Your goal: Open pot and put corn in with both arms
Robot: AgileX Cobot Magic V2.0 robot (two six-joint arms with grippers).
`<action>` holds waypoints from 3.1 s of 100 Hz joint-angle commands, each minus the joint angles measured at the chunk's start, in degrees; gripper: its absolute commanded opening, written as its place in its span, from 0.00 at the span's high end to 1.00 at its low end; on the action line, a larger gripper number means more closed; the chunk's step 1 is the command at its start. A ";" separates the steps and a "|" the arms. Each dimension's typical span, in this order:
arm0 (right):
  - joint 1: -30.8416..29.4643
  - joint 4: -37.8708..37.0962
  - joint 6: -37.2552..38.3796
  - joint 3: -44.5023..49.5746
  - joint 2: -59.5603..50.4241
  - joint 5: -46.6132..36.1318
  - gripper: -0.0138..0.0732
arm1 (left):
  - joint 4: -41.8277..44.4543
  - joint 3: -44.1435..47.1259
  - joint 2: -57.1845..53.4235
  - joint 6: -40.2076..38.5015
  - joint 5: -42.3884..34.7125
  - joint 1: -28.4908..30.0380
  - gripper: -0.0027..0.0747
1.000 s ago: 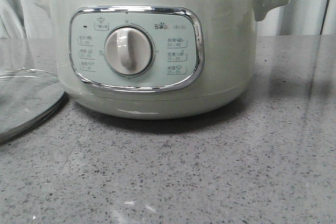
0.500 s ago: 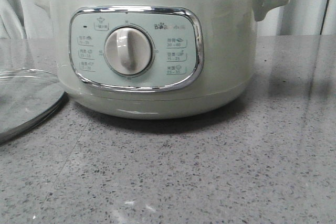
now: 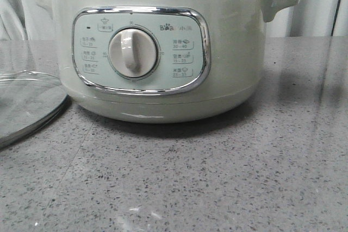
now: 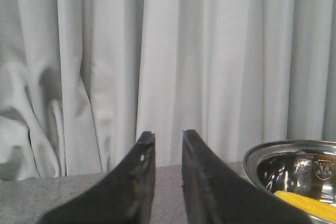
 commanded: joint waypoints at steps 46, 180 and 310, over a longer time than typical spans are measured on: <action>-0.06 -2.20 -0.63 28.06 -32.54 -31.06 0.91 | -0.39 -1.87 -13.69 -0.56 10.79 -0.40 0.99; -0.26 -12.25 -0.63 65.42 -56.60 -48.93 0.91 | -1.65 0.05 -32.83 -0.56 32.18 -0.40 0.99; -0.26 -12.25 -0.63 65.42 -56.60 -48.93 0.91 | -1.17 17.84 -32.83 -0.56 39.33 17.96 0.99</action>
